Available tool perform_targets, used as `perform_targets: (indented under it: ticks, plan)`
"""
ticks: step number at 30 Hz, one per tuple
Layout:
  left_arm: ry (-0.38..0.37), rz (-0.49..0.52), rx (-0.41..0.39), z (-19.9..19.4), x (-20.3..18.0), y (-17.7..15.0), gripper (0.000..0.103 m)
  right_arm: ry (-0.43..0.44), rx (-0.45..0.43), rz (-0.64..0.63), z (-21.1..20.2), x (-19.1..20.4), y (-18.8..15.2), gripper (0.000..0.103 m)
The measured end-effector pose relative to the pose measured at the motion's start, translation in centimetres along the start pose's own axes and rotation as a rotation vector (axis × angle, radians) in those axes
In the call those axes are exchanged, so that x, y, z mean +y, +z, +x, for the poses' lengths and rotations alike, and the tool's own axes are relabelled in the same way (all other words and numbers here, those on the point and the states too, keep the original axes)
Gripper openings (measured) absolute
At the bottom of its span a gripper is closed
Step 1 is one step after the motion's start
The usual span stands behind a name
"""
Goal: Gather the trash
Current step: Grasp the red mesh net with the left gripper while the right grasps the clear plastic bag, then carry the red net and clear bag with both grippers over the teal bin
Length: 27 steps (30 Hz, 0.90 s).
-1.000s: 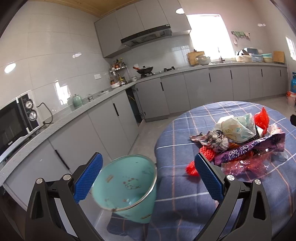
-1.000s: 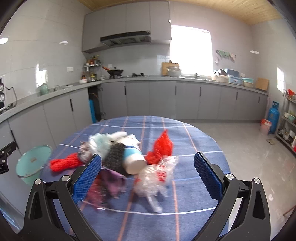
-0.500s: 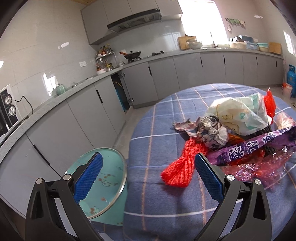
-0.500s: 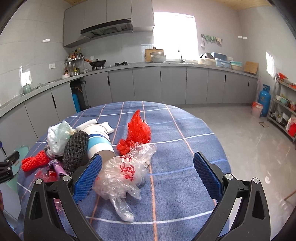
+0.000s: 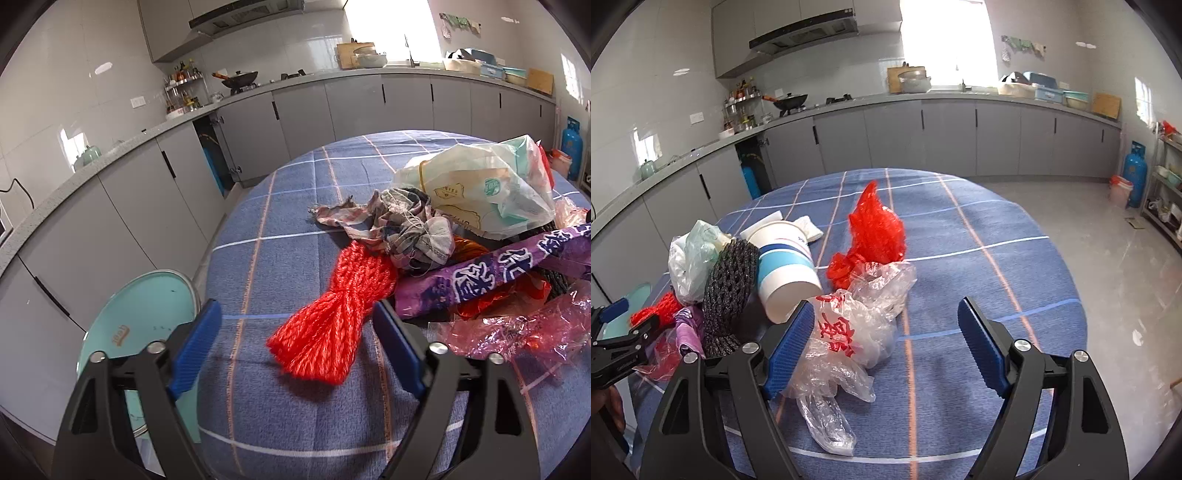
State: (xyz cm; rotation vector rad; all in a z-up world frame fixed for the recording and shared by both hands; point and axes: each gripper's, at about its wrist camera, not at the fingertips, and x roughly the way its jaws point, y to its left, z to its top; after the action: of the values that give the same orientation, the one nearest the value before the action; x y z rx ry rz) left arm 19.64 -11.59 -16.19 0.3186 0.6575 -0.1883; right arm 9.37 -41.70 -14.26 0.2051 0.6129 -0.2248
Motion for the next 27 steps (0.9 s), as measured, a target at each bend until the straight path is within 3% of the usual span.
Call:
perform_targets:
  ticks: [2,8,9,11,17,27]
  plan:
    - [-0.016,0.002,0.013,0.3,-0.1,0.0,0.069,0.007,0.017,-0.007,0.5,0.2,0.0,0.075]
    - [-0.071,0.015,0.021,0.4,-0.7,-0.6,0.031,0.104,0.088,-0.011,1.4,1.4,-0.1,0.063]
    - [-0.081,0.017,0.015,0.3,-0.7,-0.6,0.028,0.117,0.093,-0.018,1.5,1.7,-0.1,0.060]
    - [-0.095,0.017,0.006,0.0,-0.6,-0.6,0.023,0.151,0.107,-0.033,1.6,2.3,-0.4,0.042]
    - [-0.098,0.021,-0.025,-1.7,-0.5,-0.5,0.022,0.153,0.062,-0.066,0.0,2.7,-0.4,0.027]
    - [-0.066,0.024,-0.145,-8.0,1.0,0.3,0.022,0.123,-0.048,-0.069,-3.6,1.4,1.8,0.024]
